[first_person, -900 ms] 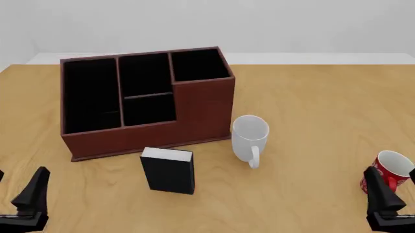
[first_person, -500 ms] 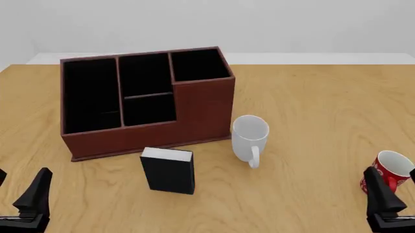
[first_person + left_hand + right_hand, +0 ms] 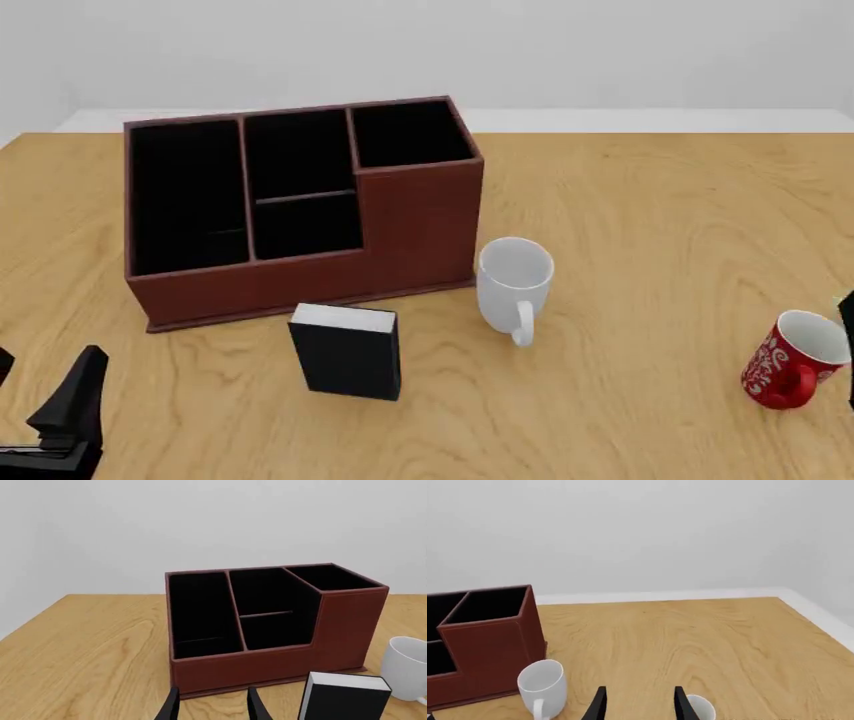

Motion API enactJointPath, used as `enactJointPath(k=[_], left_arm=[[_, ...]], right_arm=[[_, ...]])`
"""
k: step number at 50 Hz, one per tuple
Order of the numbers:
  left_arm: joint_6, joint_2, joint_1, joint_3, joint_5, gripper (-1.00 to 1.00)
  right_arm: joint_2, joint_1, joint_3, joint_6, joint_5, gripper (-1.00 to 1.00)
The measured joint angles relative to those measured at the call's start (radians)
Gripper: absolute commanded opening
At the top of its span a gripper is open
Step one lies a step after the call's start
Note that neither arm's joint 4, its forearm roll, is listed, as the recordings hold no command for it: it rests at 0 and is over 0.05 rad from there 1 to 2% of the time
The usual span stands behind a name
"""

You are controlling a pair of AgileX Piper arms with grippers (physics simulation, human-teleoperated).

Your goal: Pick up the red mug and place it to the right of the caddy.

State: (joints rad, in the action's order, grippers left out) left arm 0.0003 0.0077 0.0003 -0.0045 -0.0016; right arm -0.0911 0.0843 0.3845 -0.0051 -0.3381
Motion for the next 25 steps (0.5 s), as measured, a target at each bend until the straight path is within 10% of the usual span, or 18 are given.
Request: enactJointPath(k=[25], left_arm=[[0.0, 0.0, 0.0, 0.0, 0.0, 1.0]], right_arm=[[-0.234, 0.212, 0.302, -0.116, -0.289, 1.0]])
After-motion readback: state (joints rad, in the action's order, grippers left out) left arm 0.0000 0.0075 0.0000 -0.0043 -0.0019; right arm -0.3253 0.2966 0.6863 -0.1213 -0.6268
